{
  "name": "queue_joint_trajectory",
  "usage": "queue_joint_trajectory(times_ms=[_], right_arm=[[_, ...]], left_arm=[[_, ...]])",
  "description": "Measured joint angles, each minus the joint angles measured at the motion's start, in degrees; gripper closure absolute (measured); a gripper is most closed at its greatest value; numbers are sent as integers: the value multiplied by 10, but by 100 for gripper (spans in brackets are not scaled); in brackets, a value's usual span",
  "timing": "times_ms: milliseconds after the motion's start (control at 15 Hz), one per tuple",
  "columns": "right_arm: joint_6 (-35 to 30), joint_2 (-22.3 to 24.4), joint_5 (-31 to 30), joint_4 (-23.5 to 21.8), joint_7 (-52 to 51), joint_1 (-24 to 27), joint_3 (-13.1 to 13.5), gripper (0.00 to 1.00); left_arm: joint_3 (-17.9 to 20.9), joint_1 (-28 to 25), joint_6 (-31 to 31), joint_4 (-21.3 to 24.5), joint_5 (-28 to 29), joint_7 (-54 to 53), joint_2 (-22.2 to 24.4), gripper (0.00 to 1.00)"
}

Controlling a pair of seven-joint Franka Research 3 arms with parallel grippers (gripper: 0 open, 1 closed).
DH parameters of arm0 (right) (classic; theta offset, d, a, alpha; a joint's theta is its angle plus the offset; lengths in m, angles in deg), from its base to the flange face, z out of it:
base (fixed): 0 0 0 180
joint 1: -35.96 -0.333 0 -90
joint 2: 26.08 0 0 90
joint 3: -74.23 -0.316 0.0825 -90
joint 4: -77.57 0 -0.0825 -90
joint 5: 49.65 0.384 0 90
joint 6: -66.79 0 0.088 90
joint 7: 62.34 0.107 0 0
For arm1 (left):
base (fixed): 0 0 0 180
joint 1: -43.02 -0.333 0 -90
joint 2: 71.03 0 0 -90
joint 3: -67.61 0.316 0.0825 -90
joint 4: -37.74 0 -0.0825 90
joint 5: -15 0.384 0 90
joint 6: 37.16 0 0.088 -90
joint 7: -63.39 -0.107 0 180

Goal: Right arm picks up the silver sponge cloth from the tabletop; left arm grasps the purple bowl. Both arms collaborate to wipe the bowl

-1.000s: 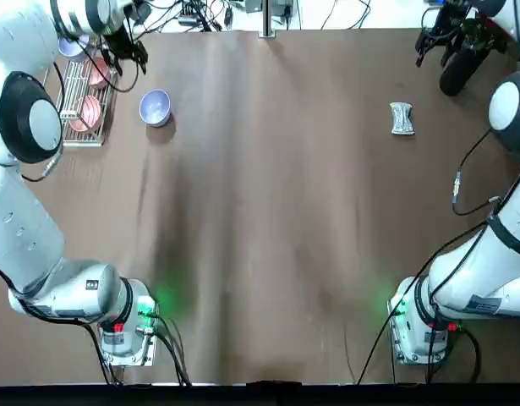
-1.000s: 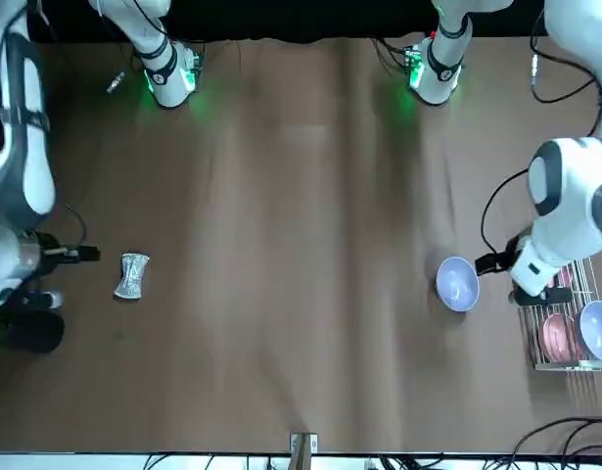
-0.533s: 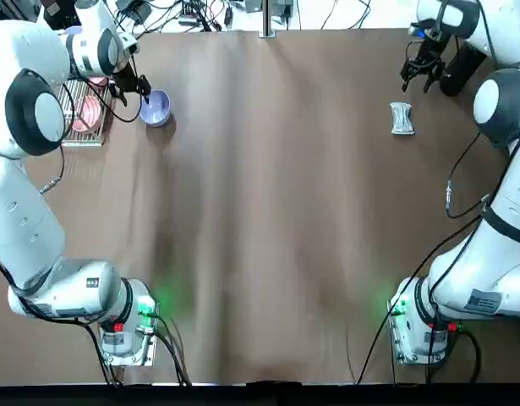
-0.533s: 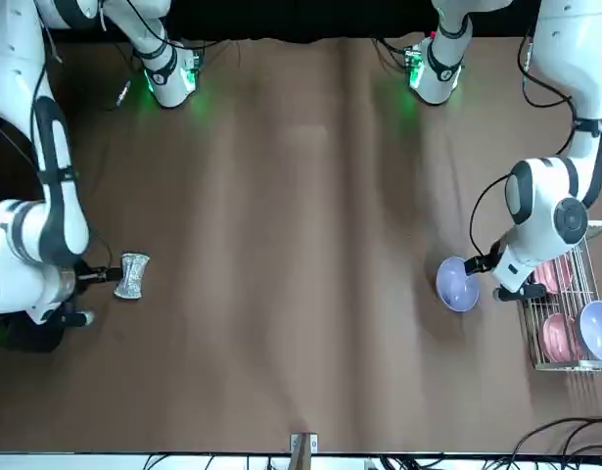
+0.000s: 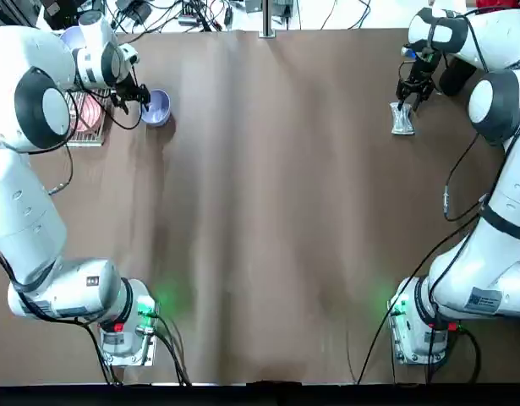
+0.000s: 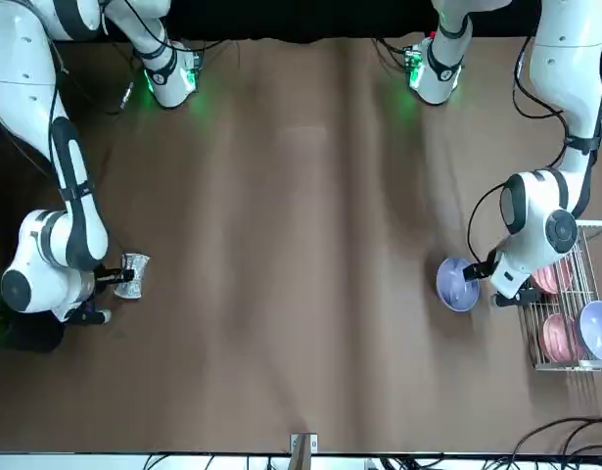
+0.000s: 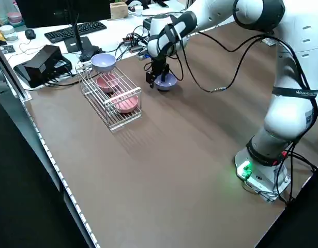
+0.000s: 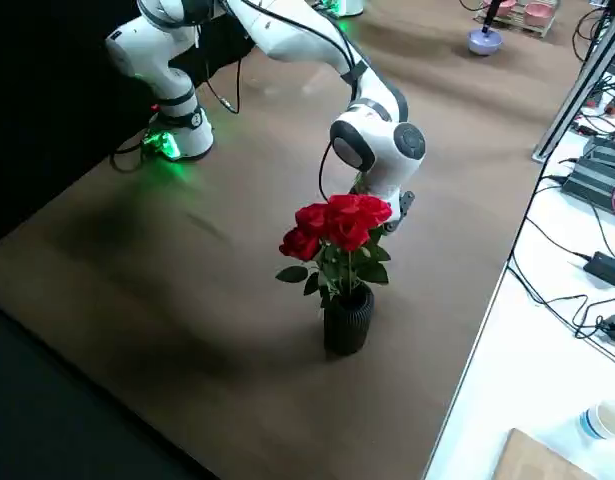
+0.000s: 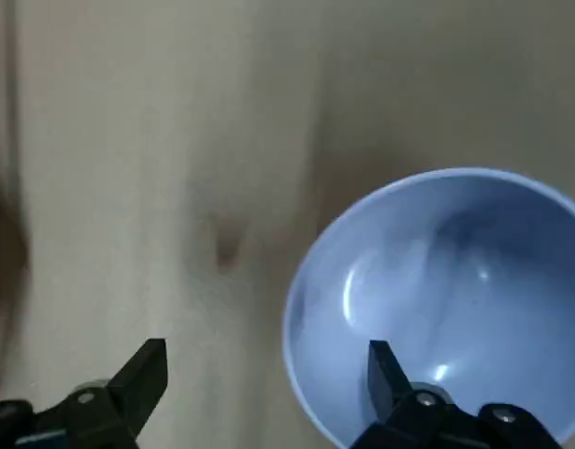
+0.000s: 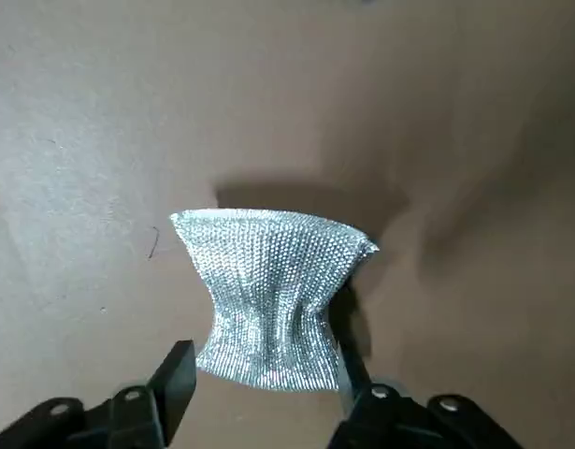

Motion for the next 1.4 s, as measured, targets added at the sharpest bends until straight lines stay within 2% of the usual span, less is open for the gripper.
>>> queue_joint_trajectory(times_ms=[67,133,200,400,467,533,600,733,933,1000,1067,1200,1400], right_arm=[[0,-3,0,0,0,0,0,30],[0,-5,0,0,0,0,-1,31],[3,-11,0,0,0,0,-1,35],[9,-17,0,-1,0,0,-1,38],[12,-19,0,0,0,0,-1,38],[14,-20,0,-1,0,0,-1,40],[16,-22,0,-1,0,0,-1,40],[20,-25,0,-1,0,0,-1,41],[23,-29,0,-1,0,0,-1,43],[23,-29,0,-1,0,0,-1,49],[23,-29,0,-1,0,0,-1,49],[23,-29,0,-1,0,0,-1,64],[22,-29,0,-1,0,0,-1,68]], left_arm=[[0,-3,2,0,0,0,-4,6],[0,-4,3,0,0,0,-6,13],[-1,-3,4,0,0,0,-8,33],[-2,-3,4,-2,0,0,-8,61],[-2,-3,4,-2,0,0,-8,69],[-2,-3,4,-2,0,2,-8,69],[-2,-3,4,-2,0,4,-8,73],[-4,-3,4,-3,-1,7,-7,93],[-6,-3,2,-5,-1,7,-3,95],[-6,-3,2,-5,-1,7,-3,95],[-8,-3,3,-7,-1,7,-3,95],[-22,-3,3,-15,-1,7,-3,95],[-59,-3,3,-25,-22,15,1,95]])
